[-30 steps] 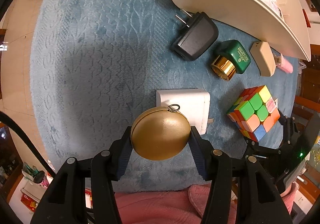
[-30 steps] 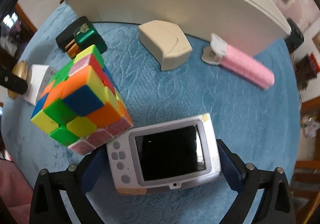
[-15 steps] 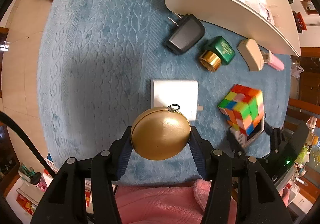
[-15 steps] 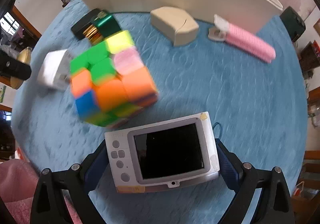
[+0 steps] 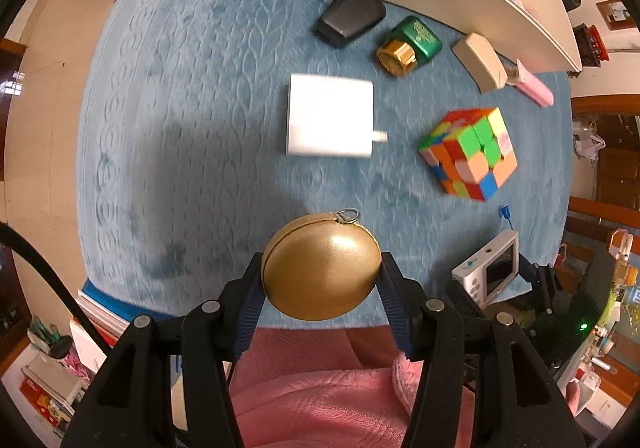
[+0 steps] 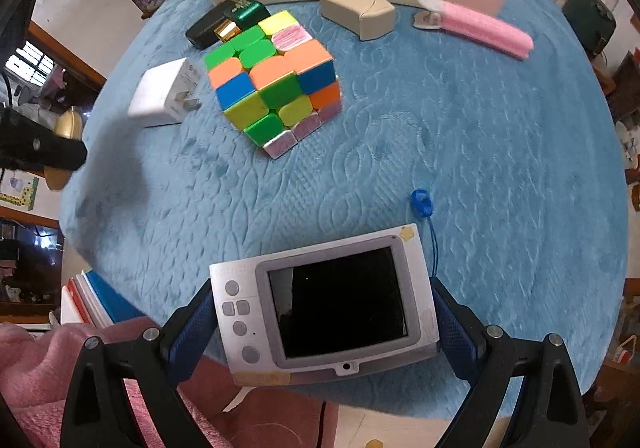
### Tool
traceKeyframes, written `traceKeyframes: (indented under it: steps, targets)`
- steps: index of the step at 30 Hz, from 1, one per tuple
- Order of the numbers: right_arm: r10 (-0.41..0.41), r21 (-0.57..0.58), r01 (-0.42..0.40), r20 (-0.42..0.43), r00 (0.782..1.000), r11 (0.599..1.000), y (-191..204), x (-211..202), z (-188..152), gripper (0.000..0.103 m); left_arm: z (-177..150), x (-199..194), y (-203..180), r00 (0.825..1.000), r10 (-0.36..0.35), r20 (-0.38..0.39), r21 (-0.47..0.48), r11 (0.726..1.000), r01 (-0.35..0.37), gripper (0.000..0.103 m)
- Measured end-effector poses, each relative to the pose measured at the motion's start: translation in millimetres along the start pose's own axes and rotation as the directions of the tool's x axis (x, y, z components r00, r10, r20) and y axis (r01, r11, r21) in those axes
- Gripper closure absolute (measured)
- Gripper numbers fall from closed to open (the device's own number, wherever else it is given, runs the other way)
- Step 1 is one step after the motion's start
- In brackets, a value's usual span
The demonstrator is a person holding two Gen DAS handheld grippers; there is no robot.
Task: Organize rigid objects
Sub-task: 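Lift the gold compact and white game device and carry them over the tray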
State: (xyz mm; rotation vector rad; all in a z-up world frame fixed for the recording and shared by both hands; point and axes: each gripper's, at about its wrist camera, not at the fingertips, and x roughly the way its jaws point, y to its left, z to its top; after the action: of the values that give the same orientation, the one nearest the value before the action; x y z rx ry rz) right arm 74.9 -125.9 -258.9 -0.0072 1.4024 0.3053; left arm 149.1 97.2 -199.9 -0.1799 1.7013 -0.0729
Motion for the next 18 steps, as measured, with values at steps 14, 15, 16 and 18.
traceKeyframes:
  steps: [14, 15, 16, 18]
  targets:
    - [0.081, -0.061, -0.074, 0.119, 0.990, 0.995, -18.9, -67.0, 7.8, 0.006, -31.0, -38.8, -22.8, 0.989, 0.018, 0.150, 0.004, 1.000, -0.019, 0.045]
    - [0.088, -0.069, -0.080, 0.122, 0.989, 0.994, -18.8, -70.7, 10.5, 0.006, -32.5, -43.0, -25.2, 0.986, 0.015, 0.163, 0.007, 1.000, -0.017, 0.045]
    - [0.089, -0.076, -0.080, 0.127, 0.988, 0.994, -18.7, -73.2, 14.2, 0.006, -34.2, -47.6, -28.4, 0.984, 0.010, 0.177, 0.012, 1.000, -0.013, 0.045]
    - [0.092, -0.090, -0.080, 0.141, 0.986, 0.993, -13.3, -74.6, 24.2, 0.006, -35.2, -52.0, -36.2, 0.979, 0.006, 0.204, 0.018, 1.000, -0.010, 0.045]
